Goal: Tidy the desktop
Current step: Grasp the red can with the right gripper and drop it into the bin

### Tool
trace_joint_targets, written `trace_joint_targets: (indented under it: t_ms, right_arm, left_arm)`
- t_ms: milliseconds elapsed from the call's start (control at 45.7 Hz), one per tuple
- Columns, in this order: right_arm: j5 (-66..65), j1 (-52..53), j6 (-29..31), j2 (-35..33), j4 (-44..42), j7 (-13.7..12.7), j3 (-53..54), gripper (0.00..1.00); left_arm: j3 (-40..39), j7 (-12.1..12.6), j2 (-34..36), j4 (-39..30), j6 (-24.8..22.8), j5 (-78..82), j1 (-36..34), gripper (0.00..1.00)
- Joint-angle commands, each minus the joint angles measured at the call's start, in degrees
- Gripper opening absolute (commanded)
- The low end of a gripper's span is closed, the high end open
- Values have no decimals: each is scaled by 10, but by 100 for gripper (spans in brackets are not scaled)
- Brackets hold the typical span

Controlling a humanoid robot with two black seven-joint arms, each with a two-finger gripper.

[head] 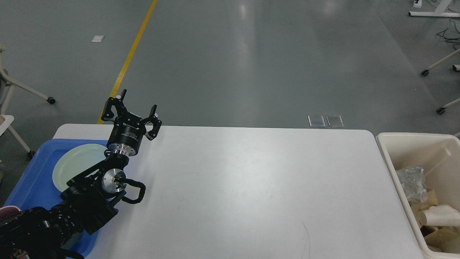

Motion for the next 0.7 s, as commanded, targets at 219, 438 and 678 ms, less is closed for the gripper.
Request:
trace_joint_targets:
  t_ms: [219, 438, 678]
  right_arm:
    - [2, -51, -14, 32, 2, 0, 41, 0]
    - [2, -70, -22, 31, -4, 0, 43, 70]
    - [2, -77, -22, 29, -1, 0, 43, 94]
  left_arm:
    - [0, 0, 0, 0, 0, 0, 0, 97]
    - [0, 0, 0, 0, 0, 0, 0, 97]
    - [0, 0, 0, 0, 0, 0, 0, 97]
